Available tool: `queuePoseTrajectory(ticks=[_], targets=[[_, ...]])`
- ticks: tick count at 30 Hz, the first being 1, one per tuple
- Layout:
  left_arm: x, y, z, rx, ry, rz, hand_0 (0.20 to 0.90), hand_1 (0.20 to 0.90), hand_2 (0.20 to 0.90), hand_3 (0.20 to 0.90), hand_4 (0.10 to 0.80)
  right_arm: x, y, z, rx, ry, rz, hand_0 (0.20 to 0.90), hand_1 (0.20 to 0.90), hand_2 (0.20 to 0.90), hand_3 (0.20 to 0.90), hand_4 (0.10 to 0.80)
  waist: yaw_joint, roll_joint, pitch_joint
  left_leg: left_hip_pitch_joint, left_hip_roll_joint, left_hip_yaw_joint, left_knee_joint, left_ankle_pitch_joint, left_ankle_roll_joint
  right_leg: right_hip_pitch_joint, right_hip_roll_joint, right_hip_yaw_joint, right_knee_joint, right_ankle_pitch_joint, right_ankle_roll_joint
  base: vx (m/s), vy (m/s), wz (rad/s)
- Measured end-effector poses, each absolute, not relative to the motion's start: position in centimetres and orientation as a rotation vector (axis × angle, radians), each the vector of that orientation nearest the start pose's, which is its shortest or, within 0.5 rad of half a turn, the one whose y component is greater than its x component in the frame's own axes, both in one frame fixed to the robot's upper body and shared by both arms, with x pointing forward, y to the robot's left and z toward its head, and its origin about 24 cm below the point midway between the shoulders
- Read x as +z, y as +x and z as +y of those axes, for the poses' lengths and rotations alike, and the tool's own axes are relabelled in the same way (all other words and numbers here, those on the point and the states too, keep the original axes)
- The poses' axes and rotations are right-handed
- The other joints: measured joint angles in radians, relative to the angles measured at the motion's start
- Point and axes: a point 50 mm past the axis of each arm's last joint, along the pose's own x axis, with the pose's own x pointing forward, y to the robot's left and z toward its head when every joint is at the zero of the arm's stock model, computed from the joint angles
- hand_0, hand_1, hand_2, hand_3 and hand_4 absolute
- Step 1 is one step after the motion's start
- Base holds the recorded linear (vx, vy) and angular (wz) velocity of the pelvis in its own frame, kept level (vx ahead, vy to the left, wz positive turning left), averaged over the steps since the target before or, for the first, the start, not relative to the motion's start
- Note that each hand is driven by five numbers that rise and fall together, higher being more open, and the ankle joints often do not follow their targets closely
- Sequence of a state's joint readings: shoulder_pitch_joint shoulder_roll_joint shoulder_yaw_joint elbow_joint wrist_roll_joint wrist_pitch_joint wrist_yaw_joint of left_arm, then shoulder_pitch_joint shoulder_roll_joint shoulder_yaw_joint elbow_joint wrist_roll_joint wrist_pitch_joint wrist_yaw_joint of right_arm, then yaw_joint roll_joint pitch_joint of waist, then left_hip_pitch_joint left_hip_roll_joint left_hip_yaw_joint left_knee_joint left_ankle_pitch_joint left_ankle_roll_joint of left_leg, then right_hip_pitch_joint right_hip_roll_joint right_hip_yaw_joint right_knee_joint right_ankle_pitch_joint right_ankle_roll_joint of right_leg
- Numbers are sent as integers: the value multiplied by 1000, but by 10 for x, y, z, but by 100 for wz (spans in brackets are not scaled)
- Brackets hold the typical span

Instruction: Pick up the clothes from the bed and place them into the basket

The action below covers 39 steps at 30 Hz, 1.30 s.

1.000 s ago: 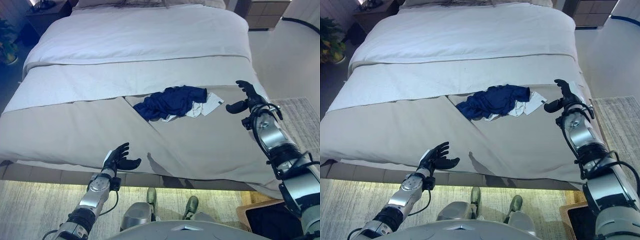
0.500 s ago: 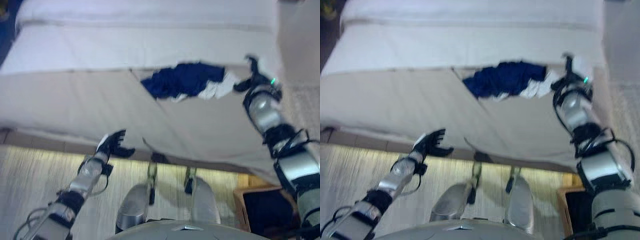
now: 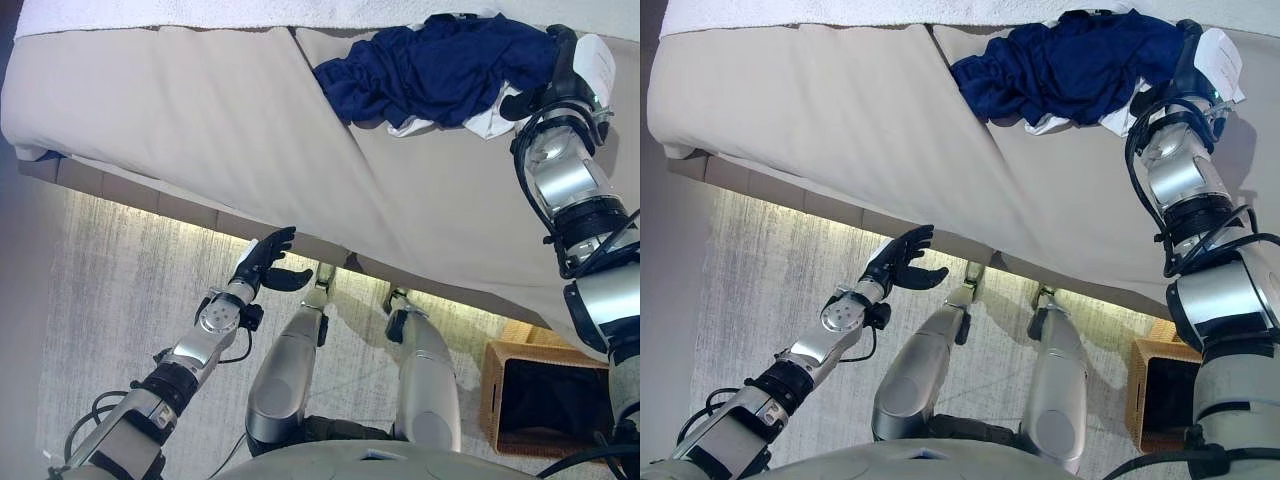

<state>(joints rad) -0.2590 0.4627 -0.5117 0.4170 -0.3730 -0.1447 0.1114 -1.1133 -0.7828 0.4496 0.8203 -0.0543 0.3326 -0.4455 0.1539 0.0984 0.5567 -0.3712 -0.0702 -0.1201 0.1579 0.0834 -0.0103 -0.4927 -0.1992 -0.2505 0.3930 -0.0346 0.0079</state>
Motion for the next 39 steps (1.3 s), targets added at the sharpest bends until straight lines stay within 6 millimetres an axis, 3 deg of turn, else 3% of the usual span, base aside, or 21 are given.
queuePoseTrajectory(ticks=[4, 9, 15, 25, 38, 39], targets=[[25, 284, 155, -247, 201, 60, 900, 900, 900, 900, 800, 267, 381, -302, -785, -962, -98, 900, 900, 900, 900, 800, 22, 3, 2, -71, -17, -4, 72, -25, -2, -66, -17, 6, 66, -29, -3, 71, -58, 11], [28, 285, 155, -236, 192, 46, 900, 900, 900, 900, 800, 271, 381, -302, -807, -959, -112, 900, 900, 900, 900, 800, 28, 5, 3, -134, -19, 0, 137, -47, 3, -107, -16, 13, 84, -29, -3, 25, -17, -1], [35, 284, 154, -241, 187, 11, 900, 900, 900, 900, 800, 289, 380, -303, -849, -911, -144, 900, 900, 900, 900, 800, 35, 5, 3, -235, -22, -1, 205, -56, 3, -189, -18, 17, 117, -29, -4, 9, -14, 3], [31, 278, 160, -226, 198, 27, 900, 900, 900, 900, 800, 316, 382, -289, -811, -849, -265, 900, 900, 900, 900, 800, 46, 5, 3, -367, -28, -7, 306, -82, 9, -292, -30, 16, 173, -35, -4, 13, -6, 2], [31, 272, 163, -226, 194, 17, 900, 900, 900, 900, 800, 330, 384, -272, -686, -779, -353, 900, 900, 900, 900, 800, 89, 5, 3, -436, -45, -35, 379, -100, 15, -323, -42, -11, 207, -39, -9, 20, -16, 7], [31, 271, 163, -226, 194, 16, 900, 900, 900, 900, 800, 330, 384, -272, -682, -779, -349, 667, 667, 667, 628, 528, 89, 5, 3, -438, -49, -37, 380, -100, 15, -325, -46, -12, 210, -39, -9, -12, -12, 8]])
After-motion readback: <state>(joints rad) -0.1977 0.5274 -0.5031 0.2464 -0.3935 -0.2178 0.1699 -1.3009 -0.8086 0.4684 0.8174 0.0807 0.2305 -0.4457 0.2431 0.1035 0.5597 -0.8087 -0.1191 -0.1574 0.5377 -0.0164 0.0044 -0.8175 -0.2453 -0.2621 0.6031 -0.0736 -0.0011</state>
